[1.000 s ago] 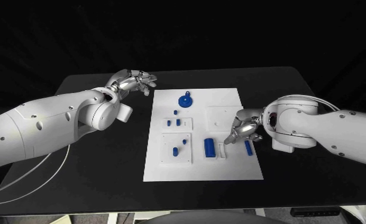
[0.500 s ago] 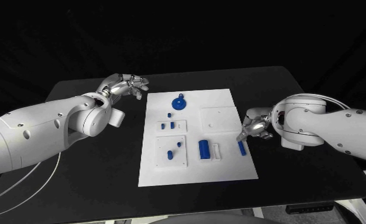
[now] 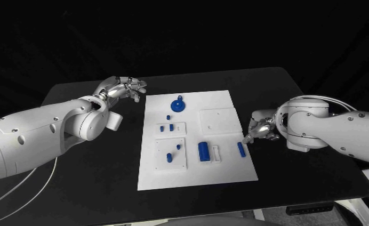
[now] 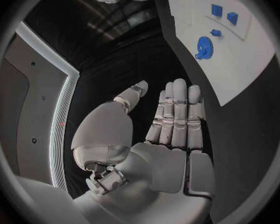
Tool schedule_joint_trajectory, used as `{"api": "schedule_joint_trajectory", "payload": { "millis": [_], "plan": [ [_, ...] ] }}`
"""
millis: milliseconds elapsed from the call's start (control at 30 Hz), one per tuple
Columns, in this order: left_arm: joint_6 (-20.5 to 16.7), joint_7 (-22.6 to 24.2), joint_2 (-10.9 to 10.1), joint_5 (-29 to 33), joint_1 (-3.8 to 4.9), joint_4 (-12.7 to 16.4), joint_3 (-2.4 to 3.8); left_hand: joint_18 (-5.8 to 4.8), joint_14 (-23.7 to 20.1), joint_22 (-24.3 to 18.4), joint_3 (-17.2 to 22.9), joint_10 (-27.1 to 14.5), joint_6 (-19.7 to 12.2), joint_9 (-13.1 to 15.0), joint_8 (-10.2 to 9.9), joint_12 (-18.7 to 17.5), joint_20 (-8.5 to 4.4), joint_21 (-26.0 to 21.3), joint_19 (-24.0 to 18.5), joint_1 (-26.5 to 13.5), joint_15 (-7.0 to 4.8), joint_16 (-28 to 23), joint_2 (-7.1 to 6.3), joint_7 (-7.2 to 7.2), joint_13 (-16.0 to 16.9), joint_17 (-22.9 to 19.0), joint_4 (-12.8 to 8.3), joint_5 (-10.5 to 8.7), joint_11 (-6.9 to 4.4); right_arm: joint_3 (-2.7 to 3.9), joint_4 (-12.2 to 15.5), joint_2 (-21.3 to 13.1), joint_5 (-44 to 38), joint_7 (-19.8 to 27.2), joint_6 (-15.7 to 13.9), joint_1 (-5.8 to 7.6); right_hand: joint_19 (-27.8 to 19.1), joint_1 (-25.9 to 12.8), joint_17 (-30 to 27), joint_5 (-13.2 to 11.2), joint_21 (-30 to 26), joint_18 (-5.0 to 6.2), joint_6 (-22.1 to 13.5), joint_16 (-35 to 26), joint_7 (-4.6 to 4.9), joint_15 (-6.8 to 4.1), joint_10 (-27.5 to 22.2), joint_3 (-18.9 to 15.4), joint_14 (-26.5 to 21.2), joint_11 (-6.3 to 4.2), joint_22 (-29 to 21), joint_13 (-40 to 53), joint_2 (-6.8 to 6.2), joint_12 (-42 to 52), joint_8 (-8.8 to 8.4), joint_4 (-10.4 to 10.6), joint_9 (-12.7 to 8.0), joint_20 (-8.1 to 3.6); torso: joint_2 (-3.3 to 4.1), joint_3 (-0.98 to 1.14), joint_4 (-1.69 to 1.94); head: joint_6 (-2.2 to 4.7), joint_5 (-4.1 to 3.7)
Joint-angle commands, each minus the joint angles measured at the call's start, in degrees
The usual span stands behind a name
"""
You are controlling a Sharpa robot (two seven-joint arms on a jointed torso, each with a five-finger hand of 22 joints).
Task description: Assemble the parts on the task board
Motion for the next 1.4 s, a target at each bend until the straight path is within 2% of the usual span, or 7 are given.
{"api": "schedule_joint_trajectory", "payload": {
  "millis": [33, 100, 267, 767, 1133, 1267, 1400],
  "plan": [
    [1.0, 0.5, 0.1, -0.3, 0.04, 0.1, 0.02, 0.88, -0.1, 0.1, 0.1, -0.3, 0.0, -0.1, 0.2, 0.2, -0.18, -0.3, 0.4, 0.0, 0.3, -0.3, -0.54, 0.53, 0.1, 0.1, 0.1, -0.33, -0.13, -0.54, -0.4, 0.7, -1.4, -1.0, 2.1, -0.28, 0.0, -0.2, -0.1, -0.3, 0.1, 5.63, 0.4, 0.1, 0.11, -0.14, 0.2, 0.1, -0.1, -0.03, 0.0, 0.0, -0.15, -0.1, 0.3, 0.3, 0.0, 0.54, 0.02, -0.03, 0.04, -0.03, 0.02],
    [1.0, 0.5, 0.0, -0.3, 0.03, 0.1, 0.02, 0.88, -0.1, 0.1, 0.1, -0.3, 0.0, -0.1, 0.2, 0.2, -0.18, -0.3, 0.4, 0.0, 0.3, -0.3, -0.53, 0.53, 0.1, 0.1, 0.1, -0.33, -0.13, -0.59, -0.3, 1.0, -1.4, -1.0, 1.9, -1.09, 0.0, -0.3, -0.1, -0.3, 0.1, 5.63, 0.4, 0.1, 0.12, -0.15, 0.2, 0.0, -0.1, -0.03, 0.0, 0.0, -0.14, -0.2, 0.28, 0.3, 0.0, 0.55, 0.03, -0.02, 0.05, -0.12, 0.12],
    [1.1, 0.5, 0.1, -0.3, 0.03, 0.1, 0.02, 0.88, -0.1, 0.1, 0.1, -0.3, 0.0, -0.1, 0.2, 0.2, -0.17, -0.3, 0.4, 0.0, 0.3, -0.3, -0.51, 0.53, 0.1, 0.1, 0.1, -0.33, -0.13, -0.61, -0.4, 1.9, -1.4, -0.9, 1.9, -1.98, 0.0, -0.3, -0.1, -0.3, 0.1, 5.63, 0.4, 0.1, 0.11, -0.14, 0.2, 0.0, -0.1, -0.03, 0.0, 0.0, -0.15, -0.2, 0.28, 0.3, 0.0, 0.56, -0.01, 0.0, 0.02, -0.19, 0.14],
    [1.3, 0.4, 0.1, -0.3, 0.03, 0.0, 0.02, 0.87, -0.1, 0.1, 0.0, -0.3, 0.0, -0.1, 0.2, 0.2, -0.16, -0.4, 0.4, -0.2, 0.31, -0.3, -0.51, 0.55, 0.1, 0.1, 0.3, -0.38, -0.12, -0.72, -0.2, 4.2, -1.7, -0.7, 0.8, -2.72, 0.0, -0.1, -0.1, -0.3, 0.2, 5.63, 0.5, 0.2, 0.05, -0.16, 0.3, 0.0, -0.1, -0.08, 0.0, 0.0, 0.26, -0.2, 0.35, 0.2, 0.1, 0.58, 0.02, 0.04, -0.01, -0.49, 0.45],
    [1.5, 0.3, 0.0, -0.3, 0.03, -0.1, 0.02, 0.88, -0.1, 0.1, 0.0, -0.3, 0.0, -0.1, 0.2, 0.2, -0.16, -0.4, 0.4, -0.2, 0.31, -0.4, -0.49, 0.54, 0.1, 0.1, 0.3, -0.38, -0.12, -0.88, 0.1, 5.8, -8.1, -1.0, 1.5, -3.08, -0.1, 0.4, -0.1, -0.3, 0.3, 5.63, 0.7, 0.3, -0.01, -0.2, 0.4, 0.0, -0.2, -0.15, 0.1, 0.1, 0.19, -0.1, 0.4, -0.5, 0.2, 0.62, 0.0, -0.04, 0.02, -0.77, 0.51],
    [1.5, 0.2, 0.0, -0.3, 0.03, -0.1, 0.02, 0.88, -0.1, 0.1, 0.0, -0.3, 0.0, -0.1, 0.2, 0.2, -0.16, -0.4, 0.4, -0.2, 0.31, -0.4, -0.48, 0.54, 0.1, 0.1, 0.3, -0.38, -0.12, -0.93, -0.5, 6.2, -10.5, -1.0, 1.7, -3.12, -0.2, 0.2, -0.2, -0.3, 0.3, 5.63, 0.6, 0.3, 0.04, -0.18, 0.3, -0.2, -0.2, -0.1, 0.1, 0.1, -0.86, -0.2, 0.33, -0.5, 0.1, 0.69, -0.02, -0.04, 0.02, -0.82, 0.56],
    [1.5, 0.2, -0.1, -0.3, 0.03, -0.1, 0.02, 0.88, -0.1, 0.1, 0.0, -0.3, 0.0, -0.1, 0.2, 0.2, -0.16, -0.4, 0.4, -0.1, 0.31, -0.4, -0.48, 0.54, 0.1, 0.1, 0.3, -0.38, -0.12, -0.99, -1.0, 6.9, -11.2, -1.1, 1.9, -3.5, -0.3, -1.0, -0.3, -0.3, 0.1, 5.63, 0.5, 0.2, 0.1, -0.12, 0.2, -0.2, -0.3, -0.04, 0.0, 0.0, -2.31, -0.4, 0.2, 1.0, 0.1, 0.83, -0.01, -0.01, 0.0, -0.88, 0.69]
  ]
}}
